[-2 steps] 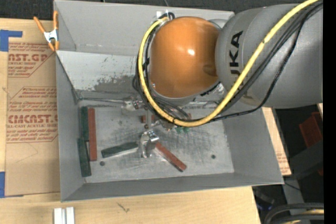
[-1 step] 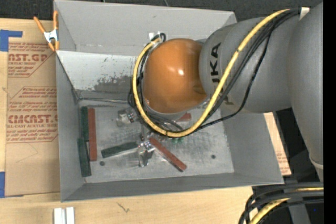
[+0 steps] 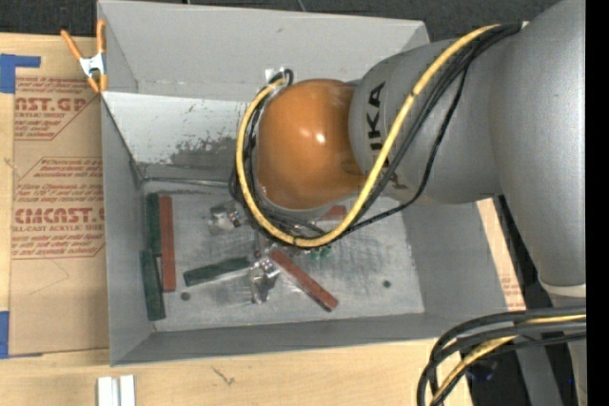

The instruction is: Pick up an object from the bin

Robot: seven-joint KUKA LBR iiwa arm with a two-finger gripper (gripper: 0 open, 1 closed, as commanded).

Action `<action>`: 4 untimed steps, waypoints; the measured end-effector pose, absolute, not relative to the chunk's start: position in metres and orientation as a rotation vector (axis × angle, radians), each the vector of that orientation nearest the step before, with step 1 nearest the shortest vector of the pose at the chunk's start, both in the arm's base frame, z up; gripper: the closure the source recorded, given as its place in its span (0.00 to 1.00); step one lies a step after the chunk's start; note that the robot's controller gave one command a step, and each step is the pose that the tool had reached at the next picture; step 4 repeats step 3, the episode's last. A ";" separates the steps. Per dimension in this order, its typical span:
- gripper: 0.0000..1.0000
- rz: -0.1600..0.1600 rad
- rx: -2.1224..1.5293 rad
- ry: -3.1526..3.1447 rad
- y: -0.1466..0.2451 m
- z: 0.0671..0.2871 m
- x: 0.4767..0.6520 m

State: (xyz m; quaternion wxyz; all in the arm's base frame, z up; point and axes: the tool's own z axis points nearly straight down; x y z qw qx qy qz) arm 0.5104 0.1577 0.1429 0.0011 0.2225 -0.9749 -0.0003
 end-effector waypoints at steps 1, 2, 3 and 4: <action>1.00 -0.003 0.957 -2.993 0.186 0.084 0.517; 1.00 -0.004 0.957 -2.993 0.186 0.084 0.517; 1.00 -0.002 0.993 -2.983 0.184 0.219 0.521; 1.00 -0.002 0.993 -2.983 0.184 0.219 0.521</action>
Offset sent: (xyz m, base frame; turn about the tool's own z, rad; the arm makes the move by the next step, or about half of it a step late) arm 0.0000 0.0000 0.0000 0.0000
